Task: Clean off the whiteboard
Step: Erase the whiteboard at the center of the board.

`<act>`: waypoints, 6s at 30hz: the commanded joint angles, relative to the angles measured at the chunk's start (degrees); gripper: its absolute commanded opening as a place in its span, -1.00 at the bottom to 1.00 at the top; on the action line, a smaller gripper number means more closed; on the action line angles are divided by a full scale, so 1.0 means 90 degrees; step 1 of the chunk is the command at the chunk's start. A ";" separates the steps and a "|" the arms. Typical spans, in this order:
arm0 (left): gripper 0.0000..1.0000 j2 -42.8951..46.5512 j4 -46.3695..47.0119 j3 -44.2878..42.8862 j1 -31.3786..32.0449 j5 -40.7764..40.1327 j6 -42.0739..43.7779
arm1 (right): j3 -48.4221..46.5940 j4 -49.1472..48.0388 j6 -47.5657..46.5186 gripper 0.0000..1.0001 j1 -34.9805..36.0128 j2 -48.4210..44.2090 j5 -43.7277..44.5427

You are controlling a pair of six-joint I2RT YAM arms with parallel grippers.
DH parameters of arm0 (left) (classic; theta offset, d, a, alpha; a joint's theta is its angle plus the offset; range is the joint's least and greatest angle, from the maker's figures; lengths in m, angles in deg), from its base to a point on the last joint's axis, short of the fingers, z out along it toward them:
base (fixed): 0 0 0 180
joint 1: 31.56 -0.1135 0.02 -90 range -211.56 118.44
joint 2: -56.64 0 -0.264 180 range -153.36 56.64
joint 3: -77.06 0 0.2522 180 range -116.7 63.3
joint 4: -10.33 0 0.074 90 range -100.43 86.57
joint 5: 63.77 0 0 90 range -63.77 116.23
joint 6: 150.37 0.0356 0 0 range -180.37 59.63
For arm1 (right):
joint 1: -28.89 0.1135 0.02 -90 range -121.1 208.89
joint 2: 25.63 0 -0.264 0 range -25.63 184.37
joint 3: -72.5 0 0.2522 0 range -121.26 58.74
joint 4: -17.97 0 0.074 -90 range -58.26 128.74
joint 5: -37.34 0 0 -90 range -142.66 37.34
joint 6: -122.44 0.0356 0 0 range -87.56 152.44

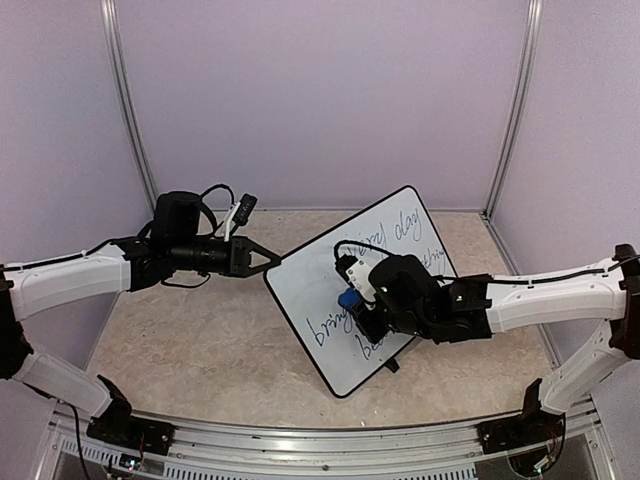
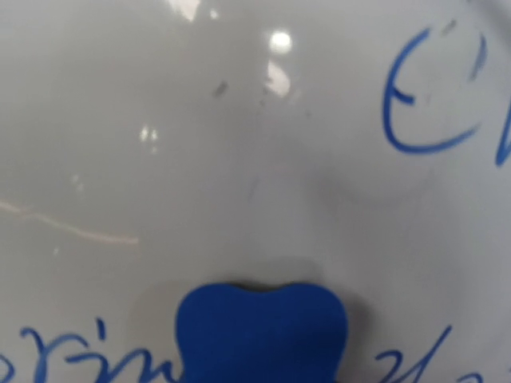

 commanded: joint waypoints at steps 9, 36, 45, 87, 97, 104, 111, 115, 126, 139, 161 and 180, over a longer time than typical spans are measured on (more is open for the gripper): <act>-1.00 0.0184 0.0399 0.0033 0.0051 0.0421 0.0101 | -0.1375 -0.0182 -0.0694 -0.49 -0.0190 0.1039 0.0421; 0.01 0.0374 0.0035 -0.0446 0.0012 0.0172 0.0309 | -0.0415 0.0275 -0.0373 -0.49 -0.0343 -0.0524 0.0282; 0.53 -0.0525 -0.1437 -0.2493 0.0045 -0.0713 0.0735 | -0.0394 0.0003 -0.0679 -0.49 -0.0556 -0.0939 0.0426; -0.81 -0.2366 -0.1083 -0.2948 0.0451 -0.0274 0.0693 | -0.1172 -0.0923 -0.0802 -0.46 -0.0905 0.0638 -0.0323; -0.98 -0.2308 -0.0909 -0.2818 0.0452 -0.0073 0.0606 | -0.1269 -0.1023 -0.0733 -0.43 -0.0970 0.0817 -0.0335; -1.00 -0.2241 -0.0829 -0.2776 0.0433 -0.0030 0.0518 | -0.0118 -0.0811 -0.0143 -0.45 -0.0973 0.0164 -0.0725; -1.00 -0.2142 -0.0738 -0.2726 0.0432 0.0026 0.0453 | 0.0032 -0.0715 -0.0093 -0.46 -0.0965 -0.0046 -0.0773; -1.00 -0.2146 -0.0687 -0.2677 0.0444 0.0047 0.0434 | -0.0441 -0.0756 -0.0350 -0.46 -0.0967 0.0223 -0.0518; -1.00 -0.2156 -0.0658 -0.2637 0.0461 0.0051 0.0453 | -0.1306 -0.0720 -0.0619 -0.45 -0.1101 0.0704 -0.0123; -1.00 -0.2178 -0.0577 -0.2616 0.0471 0.0133 0.0367 | 0.0251 -0.0606 0.0179 -0.47 -0.1097 -0.0241 -0.0651; -1.00 -0.2172 -0.0566 -0.2607 0.0442 0.0153 0.0380 | -0.0915 -0.0800 -0.0417 -0.46 -0.1130 0.0632 -0.0339; -1.00 -0.2161 -0.0545 -0.2588 0.0473 0.0155 0.0374 | -0.0521 -0.1002 -0.0406 -0.46 -0.1241 0.0399 -0.0240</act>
